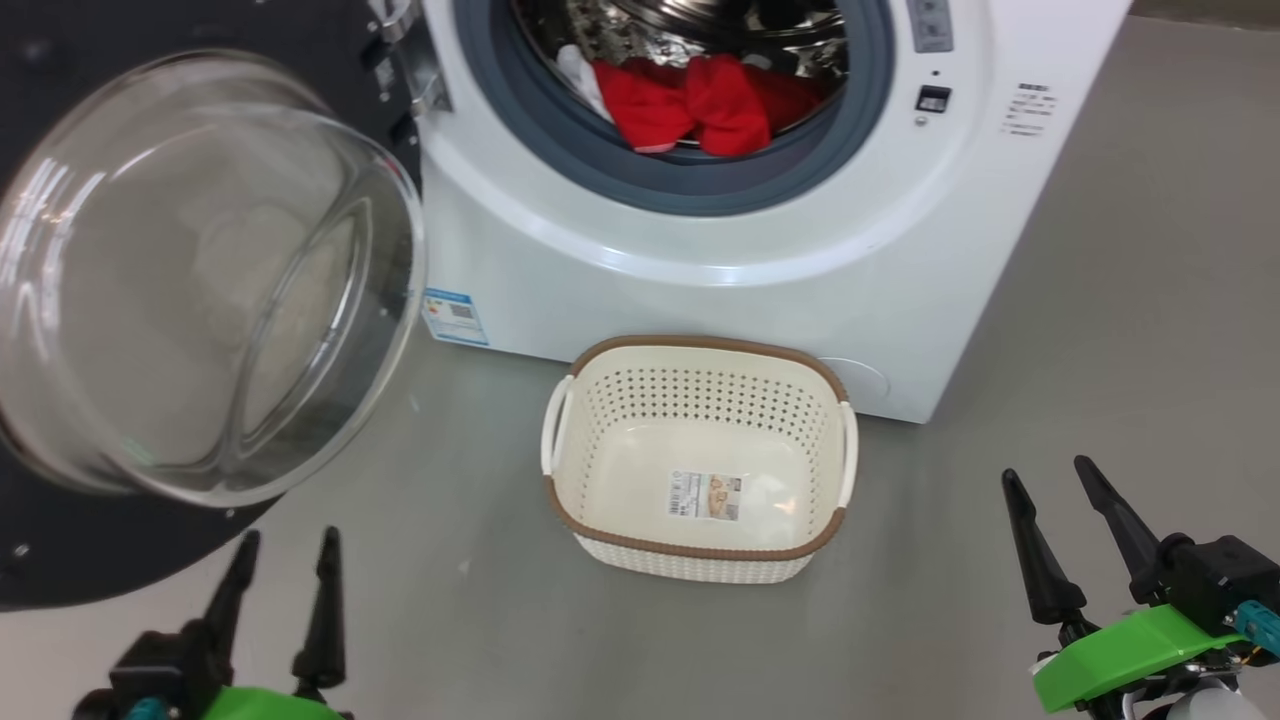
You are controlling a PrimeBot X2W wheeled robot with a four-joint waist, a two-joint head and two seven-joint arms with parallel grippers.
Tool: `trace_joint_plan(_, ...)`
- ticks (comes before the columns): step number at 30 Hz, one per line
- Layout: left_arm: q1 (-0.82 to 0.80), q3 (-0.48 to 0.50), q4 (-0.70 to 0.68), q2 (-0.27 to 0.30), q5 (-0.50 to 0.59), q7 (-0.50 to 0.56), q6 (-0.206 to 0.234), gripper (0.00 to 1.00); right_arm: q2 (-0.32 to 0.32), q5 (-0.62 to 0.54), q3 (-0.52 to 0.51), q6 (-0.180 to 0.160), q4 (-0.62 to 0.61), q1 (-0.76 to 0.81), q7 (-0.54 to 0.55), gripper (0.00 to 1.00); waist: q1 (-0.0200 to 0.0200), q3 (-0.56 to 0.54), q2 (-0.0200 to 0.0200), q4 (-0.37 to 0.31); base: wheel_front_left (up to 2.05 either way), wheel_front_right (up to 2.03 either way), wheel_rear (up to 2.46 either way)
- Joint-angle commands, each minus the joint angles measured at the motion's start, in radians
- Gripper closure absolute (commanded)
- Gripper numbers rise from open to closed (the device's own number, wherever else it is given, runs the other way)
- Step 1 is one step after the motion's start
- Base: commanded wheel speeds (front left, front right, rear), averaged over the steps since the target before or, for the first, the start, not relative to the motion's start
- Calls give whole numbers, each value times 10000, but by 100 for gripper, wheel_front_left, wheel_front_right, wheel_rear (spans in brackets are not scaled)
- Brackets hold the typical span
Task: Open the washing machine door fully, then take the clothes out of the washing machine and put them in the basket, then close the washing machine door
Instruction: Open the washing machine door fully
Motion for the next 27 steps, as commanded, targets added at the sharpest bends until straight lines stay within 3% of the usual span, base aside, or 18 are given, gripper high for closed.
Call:
trace_joint_plan(1,45,88,-323,325,-111,-63,-55,0,-88,35,119,46,-259,-13,-93,0,0,-35,-1,-262,0,0,0)
trace_joint_plan(13,270,-878,-392,453,-560,-63,-55,0,46,60,-327,46,-267,252,-93,0,0,-157,-1,-1268,0,0,0)
trace_joint_plan(27,181,-1163,-536,517,-679,-63,-55,0,92,49,-661,46,-347,266,-93,0,0,42,-1,-2096,0,0,0)
